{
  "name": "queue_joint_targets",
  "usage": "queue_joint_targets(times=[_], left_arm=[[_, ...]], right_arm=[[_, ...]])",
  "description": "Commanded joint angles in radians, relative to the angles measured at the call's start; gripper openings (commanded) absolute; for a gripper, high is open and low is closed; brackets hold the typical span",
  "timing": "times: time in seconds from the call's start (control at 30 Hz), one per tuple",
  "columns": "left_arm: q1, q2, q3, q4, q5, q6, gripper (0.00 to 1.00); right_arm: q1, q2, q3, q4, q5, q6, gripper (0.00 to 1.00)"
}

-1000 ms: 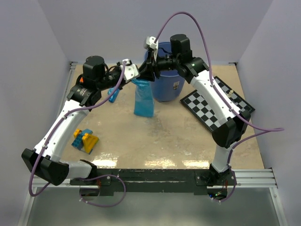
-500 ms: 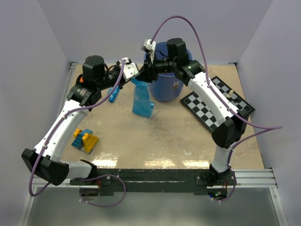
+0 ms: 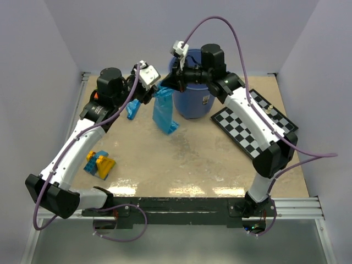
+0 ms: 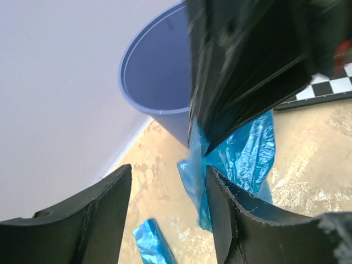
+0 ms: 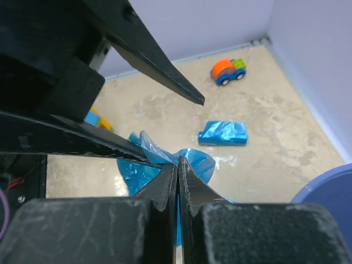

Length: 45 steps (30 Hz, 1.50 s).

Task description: Put the trash bags into the trash bin

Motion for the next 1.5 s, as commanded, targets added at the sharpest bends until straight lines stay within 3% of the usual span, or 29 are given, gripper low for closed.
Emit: queue_joint_targets(times=[0.0, 0.1, 0.23, 0.3, 0.4, 0.63, 0.8, 0.87, 1.0, 1.1, 1.47], left_arm=[[-0.002, 0.0, -0.014, 0.041, -0.172, -0.193, 0.62], [0.03, 0.019, -0.017, 0.058, -0.137, -0.315, 0.62], [0.127, 0.028, -0.028, 0.143, 0.053, -0.522, 0.48], [0.141, 0.046, -0.022, 0.138, 0.089, -0.555, 0.44], [0.141, 0.068, -0.02, 0.098, 0.083, -0.491, 0.36], [0.173, 0.04, -0.033, 0.049, -0.072, -0.347, 0.34], [0.216, -0.004, -0.039, 0.047, -0.071, -0.285, 0.32], [0.235, -0.046, -0.053, 0.071, 0.059, -0.276, 0.33], [0.241, -0.121, -0.094, 0.217, 0.378, -0.221, 0.47], [0.241, -0.072, -0.004, 0.132, 0.535, -0.167, 0.5], [0.178, 0.029, 0.121, 0.05, 0.656, -0.115, 0.5]], right_arm=[[0.006, -0.149, -0.121, 0.244, 0.088, 0.067, 0.0], [0.008, -0.228, -0.244, 0.421, 0.134, 0.112, 0.0], [0.009, -0.232, -0.264, 0.418, 0.159, 0.158, 0.0], [0.009, -0.257, -0.301, 0.462, 0.185, 0.176, 0.0], [0.009, -0.289, -0.327, 0.51, 0.229, 0.188, 0.0], [-0.001, -0.347, -0.364, 0.55, 0.334, 0.168, 0.0], [-0.031, -0.36, -0.403, 0.541, 0.343, 0.176, 0.0], [-0.032, -0.352, -0.41, 0.53, 0.293, 0.17, 0.0], [-0.034, -0.338, -0.427, 0.525, 0.125, 0.124, 0.0], [-0.032, -0.332, -0.438, 0.522, 0.049, 0.125, 0.0], [-0.031, -0.312, -0.424, 0.548, -0.007, 0.125, 0.0]])
